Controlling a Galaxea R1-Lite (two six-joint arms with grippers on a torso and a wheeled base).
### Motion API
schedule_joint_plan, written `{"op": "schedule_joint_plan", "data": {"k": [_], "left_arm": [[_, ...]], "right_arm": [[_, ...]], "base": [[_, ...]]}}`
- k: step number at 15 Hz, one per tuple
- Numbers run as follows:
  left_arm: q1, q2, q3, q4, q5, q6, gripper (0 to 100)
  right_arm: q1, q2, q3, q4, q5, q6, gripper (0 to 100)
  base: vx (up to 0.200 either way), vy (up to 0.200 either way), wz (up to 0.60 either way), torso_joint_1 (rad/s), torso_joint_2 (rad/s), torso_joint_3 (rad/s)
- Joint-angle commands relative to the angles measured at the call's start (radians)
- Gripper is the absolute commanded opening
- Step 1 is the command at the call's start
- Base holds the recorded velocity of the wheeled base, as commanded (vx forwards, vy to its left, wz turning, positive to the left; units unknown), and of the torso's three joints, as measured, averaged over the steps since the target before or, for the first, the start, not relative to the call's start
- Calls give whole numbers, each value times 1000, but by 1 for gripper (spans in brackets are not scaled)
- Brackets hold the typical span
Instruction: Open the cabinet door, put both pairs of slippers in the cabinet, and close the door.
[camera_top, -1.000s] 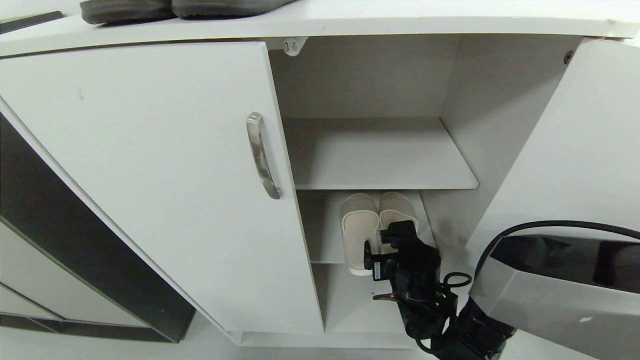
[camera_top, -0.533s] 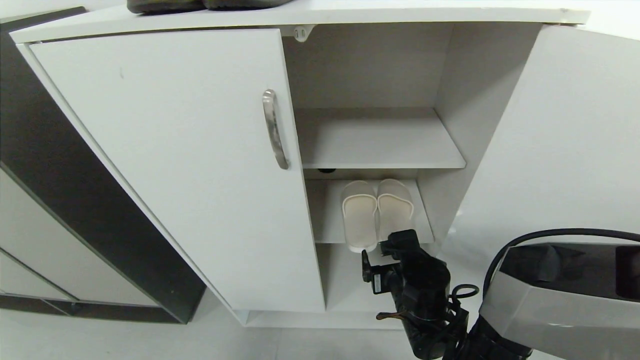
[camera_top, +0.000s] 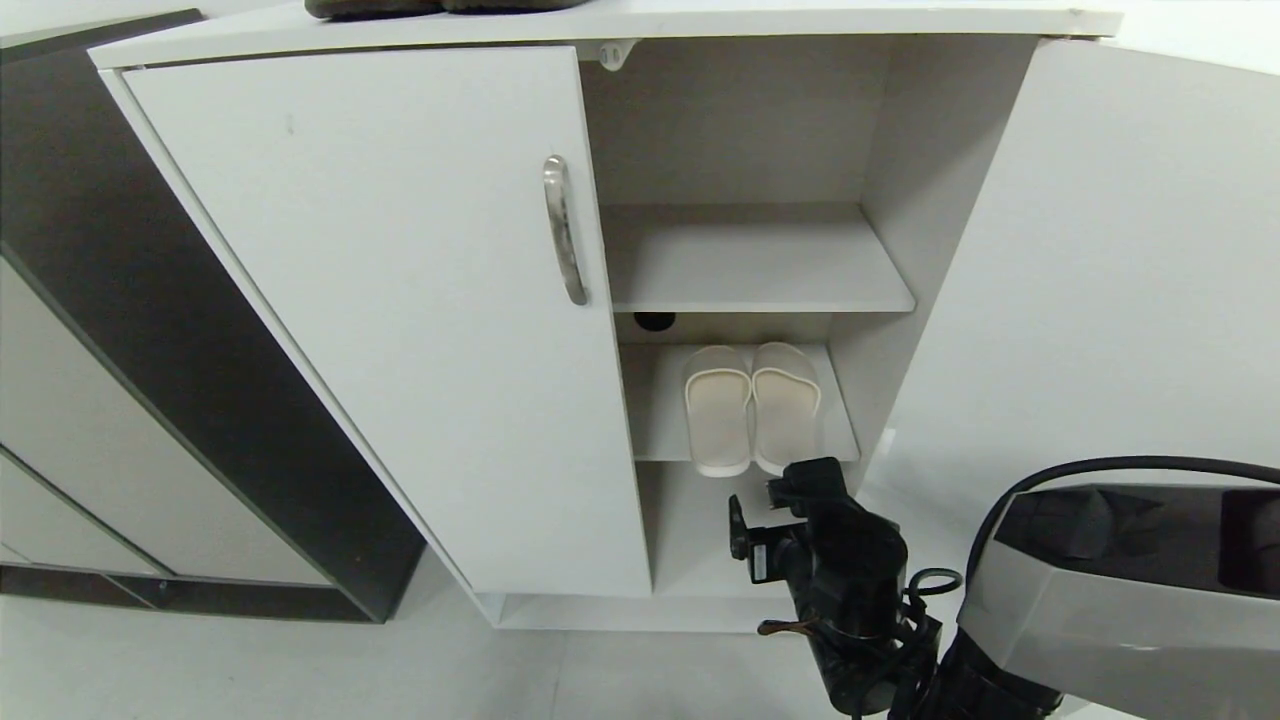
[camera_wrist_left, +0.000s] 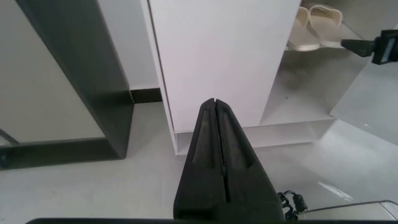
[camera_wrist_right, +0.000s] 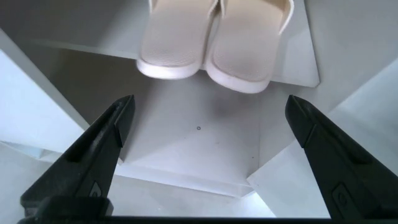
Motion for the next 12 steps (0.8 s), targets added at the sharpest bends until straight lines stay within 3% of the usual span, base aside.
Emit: {"op": "schedule_joint_plan", "data": {"k": [1, 5, 12], "left_arm": [[0, 1, 0, 0, 0, 0, 0], [0, 1, 0, 0, 0, 0, 0], [0, 1, 0, 0, 0, 0, 0]], "right_arm": [[1, 3, 8, -8, 1, -1, 100], [2, 3, 8, -11, -1, -3, 100], [4, 3, 20, -22, -1, -3, 100]], "base": [[0, 0, 0, 0, 0, 0], [0, 0, 0, 1, 2, 26], [0, 0, 0, 2, 3, 197]]}}
